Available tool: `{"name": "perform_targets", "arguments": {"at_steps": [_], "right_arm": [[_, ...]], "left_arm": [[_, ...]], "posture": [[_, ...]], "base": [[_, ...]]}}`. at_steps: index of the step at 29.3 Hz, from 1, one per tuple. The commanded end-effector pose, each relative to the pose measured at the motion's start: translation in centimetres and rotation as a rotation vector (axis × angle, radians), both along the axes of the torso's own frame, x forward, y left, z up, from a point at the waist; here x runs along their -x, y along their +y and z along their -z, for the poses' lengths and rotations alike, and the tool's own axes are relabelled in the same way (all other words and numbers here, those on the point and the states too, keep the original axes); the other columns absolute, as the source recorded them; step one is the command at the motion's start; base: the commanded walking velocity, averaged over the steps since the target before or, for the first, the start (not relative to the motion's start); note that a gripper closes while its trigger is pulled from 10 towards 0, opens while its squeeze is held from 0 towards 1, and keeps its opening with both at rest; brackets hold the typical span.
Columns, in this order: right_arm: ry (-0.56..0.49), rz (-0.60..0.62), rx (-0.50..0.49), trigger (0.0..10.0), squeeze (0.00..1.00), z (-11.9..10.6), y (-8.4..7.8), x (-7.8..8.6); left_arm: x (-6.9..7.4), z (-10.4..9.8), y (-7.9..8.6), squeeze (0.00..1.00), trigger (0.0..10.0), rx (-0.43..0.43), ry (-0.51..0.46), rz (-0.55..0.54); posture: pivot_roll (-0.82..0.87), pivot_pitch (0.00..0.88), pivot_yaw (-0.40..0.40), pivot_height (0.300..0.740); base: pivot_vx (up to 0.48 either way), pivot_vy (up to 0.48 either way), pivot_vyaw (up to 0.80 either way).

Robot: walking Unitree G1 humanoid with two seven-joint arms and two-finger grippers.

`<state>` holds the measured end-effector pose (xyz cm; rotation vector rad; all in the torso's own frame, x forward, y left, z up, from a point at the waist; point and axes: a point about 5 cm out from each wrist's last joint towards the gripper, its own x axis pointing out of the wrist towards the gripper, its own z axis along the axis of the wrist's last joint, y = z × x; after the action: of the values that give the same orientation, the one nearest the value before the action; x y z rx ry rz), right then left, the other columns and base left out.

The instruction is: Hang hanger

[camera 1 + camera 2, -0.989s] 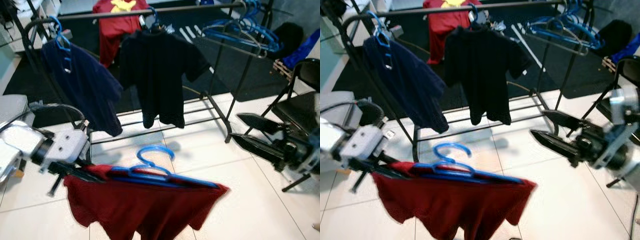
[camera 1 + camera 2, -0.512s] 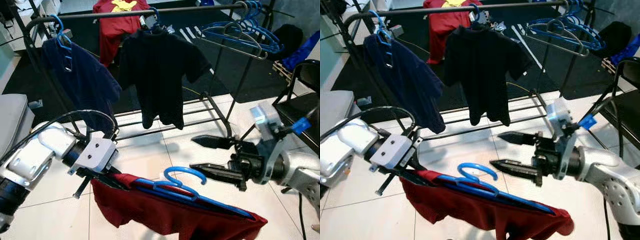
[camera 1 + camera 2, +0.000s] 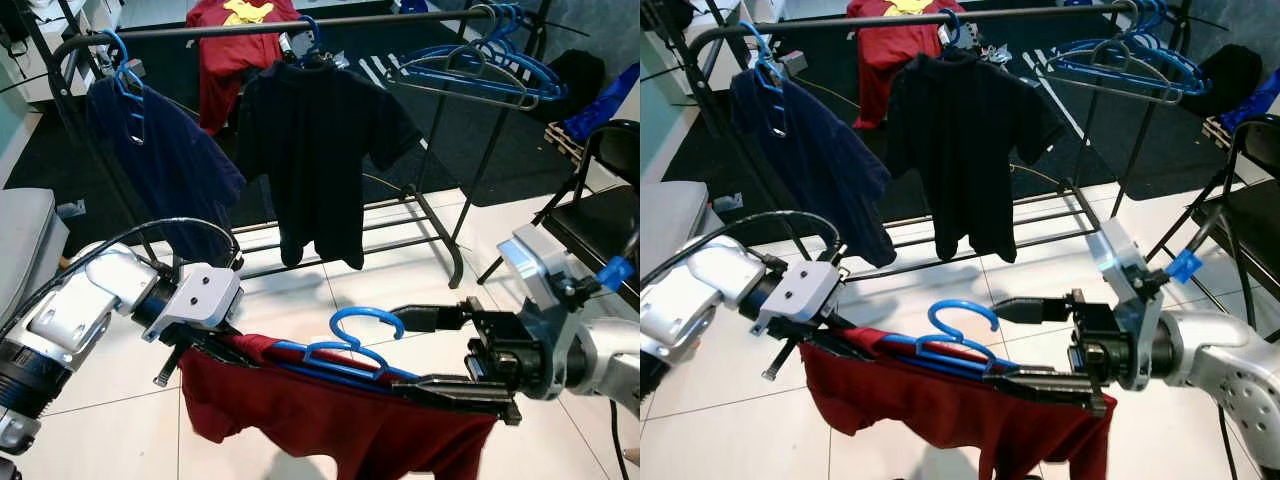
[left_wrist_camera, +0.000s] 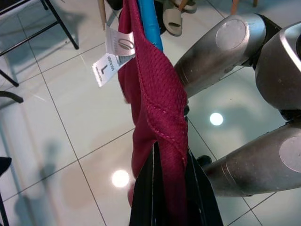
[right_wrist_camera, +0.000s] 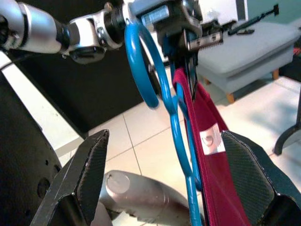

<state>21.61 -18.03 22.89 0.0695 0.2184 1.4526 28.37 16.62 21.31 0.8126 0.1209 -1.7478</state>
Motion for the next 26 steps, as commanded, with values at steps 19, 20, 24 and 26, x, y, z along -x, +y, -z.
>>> {"name": "perform_targets", "arguments": {"at_steps": [19,20,24,26], "right_arm": [[-0.069,0.090,0.103,0.0,0.00,1.9,1.2,-1.7],[-0.070,0.091,0.101,0.0,0.00,1.9,1.3,-1.7],[-0.072,0.092,0.099,0.0,0.00,1.9,1.3,-1.8],[-0.078,0.095,0.093,0.0,0.00,1.9,1.3,-1.8]], "left_arm": [[1.4,-2.6,-1.7,0.00,10.0,0.112,-0.035,0.111],[1.6,-2.7,-1.9,0.00,10.0,0.121,-0.037,0.124],[1.7,-2.8,-2.2,0.00,10.0,0.129,-0.037,0.137],[1.8,-2.9,-2.4,0.00,10.0,0.137,-0.037,0.146]], "posture": [[-0.03,0.157,0.040,0.740],[-0.04,0.156,0.040,0.740],[-0.04,0.155,0.040,0.740],[-0.04,0.156,0.041,0.740]], "base": [[0.000,0.000,0.00],[0.000,0.000,0.00],[0.000,0.000,0.00],[0.000,0.000,0.00]]}}
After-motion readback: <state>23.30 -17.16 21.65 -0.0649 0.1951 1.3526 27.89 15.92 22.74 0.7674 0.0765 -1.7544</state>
